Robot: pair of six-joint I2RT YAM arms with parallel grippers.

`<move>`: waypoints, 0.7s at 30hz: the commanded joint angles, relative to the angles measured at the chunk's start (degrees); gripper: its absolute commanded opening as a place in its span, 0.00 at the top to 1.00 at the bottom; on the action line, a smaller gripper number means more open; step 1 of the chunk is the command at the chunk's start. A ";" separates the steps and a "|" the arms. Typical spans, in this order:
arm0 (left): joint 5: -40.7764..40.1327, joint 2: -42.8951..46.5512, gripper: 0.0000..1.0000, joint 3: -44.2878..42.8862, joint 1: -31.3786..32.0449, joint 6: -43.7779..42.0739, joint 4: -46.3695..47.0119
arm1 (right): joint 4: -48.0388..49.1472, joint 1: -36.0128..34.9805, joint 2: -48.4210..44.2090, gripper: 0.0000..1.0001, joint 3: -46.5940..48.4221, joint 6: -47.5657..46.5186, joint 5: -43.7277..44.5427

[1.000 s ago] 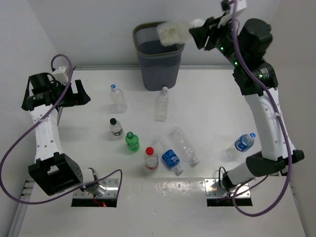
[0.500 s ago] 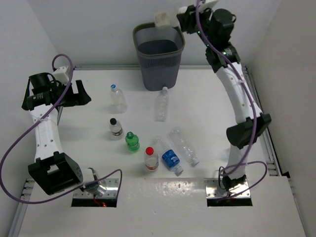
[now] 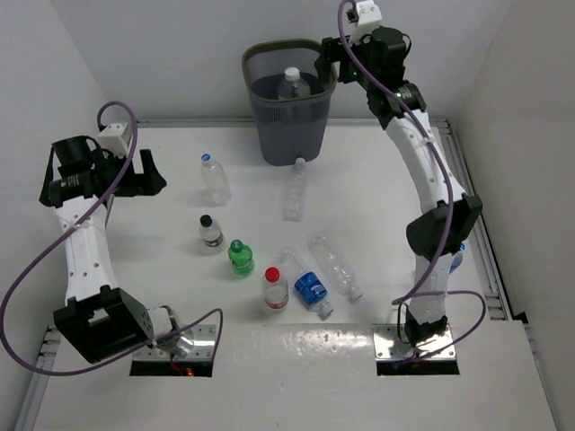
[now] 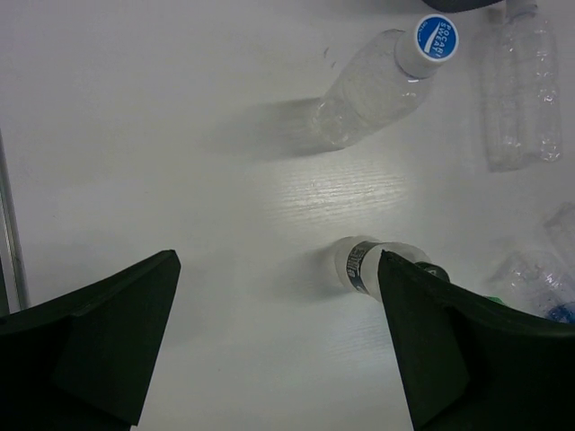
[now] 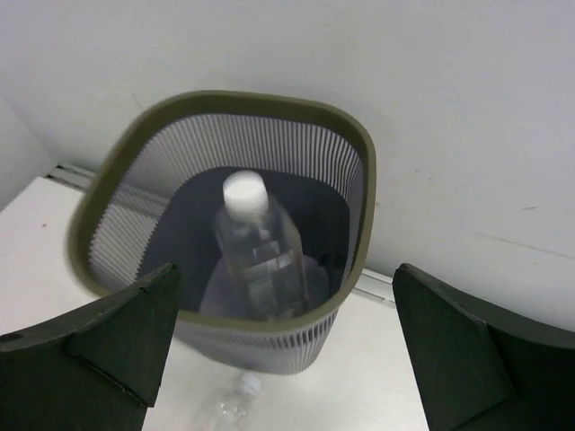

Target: Put the plastic bottles in the bin

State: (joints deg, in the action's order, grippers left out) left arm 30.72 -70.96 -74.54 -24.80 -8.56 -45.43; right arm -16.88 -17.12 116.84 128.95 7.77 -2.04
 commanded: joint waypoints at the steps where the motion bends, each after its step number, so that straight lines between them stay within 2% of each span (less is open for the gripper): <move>1: 2.93 2.66 0.01 0.28 -0.60 -1.81 1.66 | -1.47 -0.54 -12.29 0.02 0.36 -0.91 -0.94; 3: 3.91 3.28 0.01 0.80 -0.60 -2.34 1.66 | -8.06 0.34 -17.13 0.03 -2.02 -2.40 -0.95; 4: 4.61 4.07 0.01 0.80 -0.60 -2.86 1.66 | -9.64 1.29 -19.17 0.03 -8.21 -3.10 -0.07; 5: 5.40 4.77 0.01 0.80 -0.60 -3.74 1.66 | -12.53 2.26 -25.54 0.03 -10.79 -3.29 0.80; 6: 5.40 4.78 0.01 1.32 -0.60 -3.75 2.18 | -13.78 3.75 -27.95 0.03 -13.69 -3.90 1.51; 7: 6.10 5.47 0.01 1.85 -0.60 -4.62 2.19 | -15.88 5.24 -32.24 0.05 -21.90 -5.21 1.86; 10: 8.12 6.01 0.01 1.86 0.01 -7.34 2.19 | -23.94 8.77 -39.04 0.06 -31.18 -7.06 2.75; 11: 8.13 6.01 0.02 1.86 1.14 -7.87 2.19 | -25.29 11.91 -42.62 0.06 -32.43 -6.98 2.57; 15: -0.71 3.91 0.05 -2.88 13.50 -9.90 0.61 | -31.10 16.50 -47.40 0.08 -40.42 -7.33 0.28; 20: -8.56 3.90 0.06 -3.50 22.94 -9.90 0.61 | -38.91 21.60 -52.31 0.08 -48.08 -6.81 3.45; 21: -10.49 3.90 0.06 -2.98 24.17 -9.38 0.61 | -41.36 22.83 -52.93 0.06 -48.35 -6.80 3.71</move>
State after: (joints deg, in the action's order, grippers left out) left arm 26.76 -67.72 -75.70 -3.14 -17.26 -45.32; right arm -50.52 3.29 66.19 81.76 1.43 -0.12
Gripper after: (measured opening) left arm 0.937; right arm 0.926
